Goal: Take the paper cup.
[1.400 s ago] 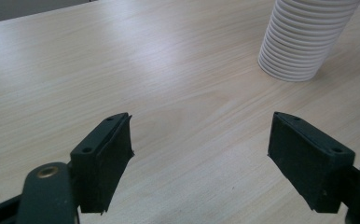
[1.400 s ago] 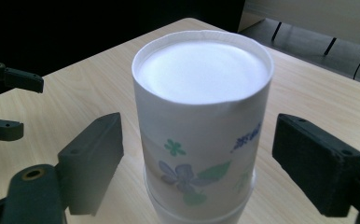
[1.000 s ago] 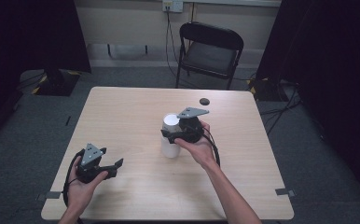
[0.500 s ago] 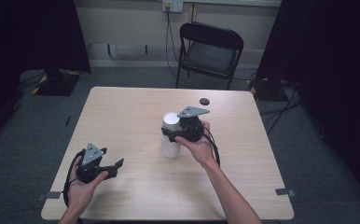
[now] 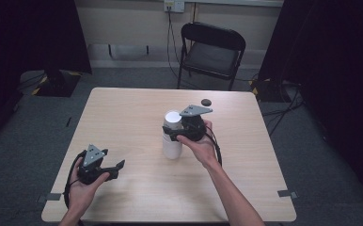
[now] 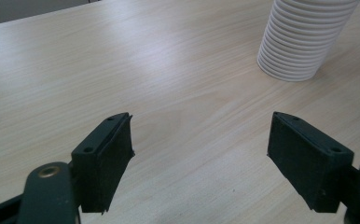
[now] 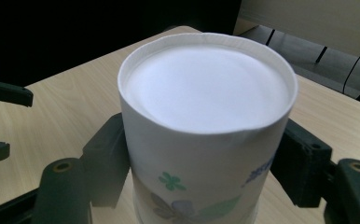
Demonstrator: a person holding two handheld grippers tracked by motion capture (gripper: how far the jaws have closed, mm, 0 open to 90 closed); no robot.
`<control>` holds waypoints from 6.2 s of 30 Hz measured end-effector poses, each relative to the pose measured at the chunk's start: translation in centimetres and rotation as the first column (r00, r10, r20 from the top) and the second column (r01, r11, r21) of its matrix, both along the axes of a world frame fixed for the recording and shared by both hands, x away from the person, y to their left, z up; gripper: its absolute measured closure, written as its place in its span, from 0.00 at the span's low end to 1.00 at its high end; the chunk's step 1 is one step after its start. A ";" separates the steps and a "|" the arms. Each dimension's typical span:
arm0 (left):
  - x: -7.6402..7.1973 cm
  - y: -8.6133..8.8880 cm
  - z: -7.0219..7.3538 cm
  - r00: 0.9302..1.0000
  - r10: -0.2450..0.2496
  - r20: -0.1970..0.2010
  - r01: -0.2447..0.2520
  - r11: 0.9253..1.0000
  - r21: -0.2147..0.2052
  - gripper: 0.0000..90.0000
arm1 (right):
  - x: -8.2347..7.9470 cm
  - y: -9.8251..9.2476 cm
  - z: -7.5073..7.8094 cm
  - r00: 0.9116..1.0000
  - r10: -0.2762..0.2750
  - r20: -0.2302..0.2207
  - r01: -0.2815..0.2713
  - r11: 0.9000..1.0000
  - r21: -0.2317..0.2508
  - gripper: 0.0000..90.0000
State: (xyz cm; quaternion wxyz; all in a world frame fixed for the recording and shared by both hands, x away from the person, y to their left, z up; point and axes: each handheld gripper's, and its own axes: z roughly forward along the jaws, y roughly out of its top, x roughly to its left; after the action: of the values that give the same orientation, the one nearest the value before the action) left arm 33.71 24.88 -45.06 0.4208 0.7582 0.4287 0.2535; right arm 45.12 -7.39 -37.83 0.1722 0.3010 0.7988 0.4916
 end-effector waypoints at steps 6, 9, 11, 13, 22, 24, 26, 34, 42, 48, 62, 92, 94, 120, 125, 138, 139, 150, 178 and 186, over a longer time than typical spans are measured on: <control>0.1 -0.1 -0.1 1.000 -0.005 -0.006 0.005 1.000 0.011 0.24 | 0.1 0.1 0.5 1.000 0.000 0.004 0.000 1.000 0.003 0.32; 0.0 -0.2 -0.1 1.000 -0.011 -0.006 0.011 1.000 0.013 0.24 | 0.1 0.1 0.5 1.000 0.001 0.001 -0.001 1.000 0.008 0.32; 0.0 -0.3 -0.1 1.000 -0.017 -0.007 0.017 1.000 0.024 0.24 | 0.1 0.1 0.6 1.000 0.001 0.003 -0.001 1.000 0.013 0.32; -0.1 -0.4 -0.1 1.000 0.002 0.008 -0.002 1.000 0.028 0.21 | 0.1 0.0 0.9 1.000 0.000 0.009 -0.001 1.000 0.025 0.33; -0.1 -0.3 0.3 1.000 -0.007 -0.003 0.007 1.000 -0.002 0.21 | 0.0 -0.3 1.4 1.000 0.002 0.016 -0.003 0.999 0.043 0.33; -0.1 -0.5 0.3 1.000 -0.014 -0.010 0.014 1.000 -0.012 0.20 | -0.1 -0.4 1.6 1.000 -0.002 0.020 0.001 0.999 0.046 0.33; -0.1 -0.6 0.4 1.000 -0.025 -0.006 0.025 1.000 -0.013 0.20 | -0.1 -0.5 1.9 1.000 -0.001 0.022 -0.001 0.999 0.052 0.33; 0.0 -1.3 0.3 0.997 -0.076 -0.010 0.076 0.997 -0.006 0.21 | -0.2 -0.8 2.9 0.999 -0.004 0.041 0.002 0.998 0.059 0.33; -0.1 -1.7 0.2 0.994 -0.106 -0.006 0.106 0.994 -0.007 0.20 | -0.3 -1.1 3.9 0.999 -0.009 0.048 0.005 0.996 0.087 0.33; -0.1 -2.1 0.1 0.993 -0.114 0.006 0.114 0.993 0.007 0.18 | -0.7 -1.2 4.6 0.999 0.001 0.049 -0.005 0.995 0.096 0.33; 0.0 -3.0 0.3 0.991 -0.129 0.032 0.128 0.992 0.019 0.18 | -2.8 -4.3 5.9 0.997 -0.026 0.078 0.016 0.993 0.120 0.33; 0.9 -7.9 2.2 0.961 -0.276 0.038 0.276 0.961 -0.003 0.20 | -5.9 -6.2 0.4 0.992 -0.016 -0.125 0.030 0.994 0.106 0.34; 0.9 -8.6 2.7 0.957 -0.287 0.045 0.288 0.957 -0.028 0.19 | -6.1 -6.1 0.2 0.990 -0.011 -0.138 0.026 0.994 0.108 0.34; -0.1 -12.7 1.0 0.904 -0.409 0.126 0.415 0.910 -0.026 0.54 | -8.7 -4.7 -1.4 0.969 0.089 -0.229 -0.031 0.969 0.246 0.34; -0.2 -12.9 0.9 0.897 -0.413 0.156 0.418 0.908 -0.002 0.64 | -8.9 -4.1 -1.6 0.962 0.104 -0.253 -0.039 0.968 0.250 0.34; -0.9 -13.3 0.5 0.886 -0.411 0.215 0.408 0.911 0.060 0.75 | -9.0 -3.2 -1.8 0.942 0.111 -0.316 -0.027 0.966 0.258 0.35; -1.0 -13.4 0.5 0.886 -0.410 0.217 0.409 0.911 0.054 0.76 | -9.0 -3.2 -1.8 0.940 0.113 -0.323 -0.026 0.965 0.263 0.35; -1.0 -13.1 0.6 0.901 -0.386 0.198 0.387 0.921 0.036 0.89 | -8.8 -3.1 -1.8 0.929 0.116 -0.352 -0.023 0.966 0.257 0.33; -0.3 -11.8 0.9 0.904 -0.412 0.115 0.423 0.900 -0.108 0.95 | -8.8 -3.5 -1.2 0.950 0.165 -0.267 -0.093 0.960 0.262 0.15; 0.5 -10.1 1.0 0.919 -0.390 0.053 0.392 0.897 -0.206 0.95 | -8.9 -4.1 -0.6 0.962 0.149 -0.230 -0.090 0.964 0.249 0.16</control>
State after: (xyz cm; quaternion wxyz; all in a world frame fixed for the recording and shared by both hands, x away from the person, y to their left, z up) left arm 34.21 14.73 -44.02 0.5441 0.7780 0.2903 0.1204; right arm 36.25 -11.54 -38.39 0.0044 0.3290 0.7667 0.5513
